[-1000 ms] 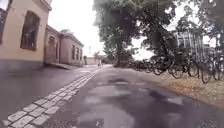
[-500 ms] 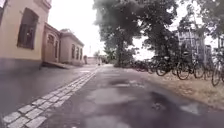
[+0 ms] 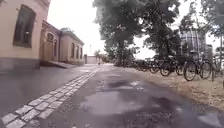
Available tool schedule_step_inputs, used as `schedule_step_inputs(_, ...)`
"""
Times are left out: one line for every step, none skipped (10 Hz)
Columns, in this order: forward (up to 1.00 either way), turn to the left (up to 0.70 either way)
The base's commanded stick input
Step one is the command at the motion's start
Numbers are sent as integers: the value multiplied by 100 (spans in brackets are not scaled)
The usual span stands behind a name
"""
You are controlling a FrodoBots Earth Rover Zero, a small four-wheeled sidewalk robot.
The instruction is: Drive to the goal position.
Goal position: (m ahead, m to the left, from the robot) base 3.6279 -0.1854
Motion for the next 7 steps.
schedule_step_inputs(70,0)
schedule_step_inputs(70,0)
schedule_step_inputs(70,0)
schedule_step_inputs(70,0)
schedule_step_inputs(70,0)
schedule_step_inputs(70,0)
schedule_step_inputs(70,0)
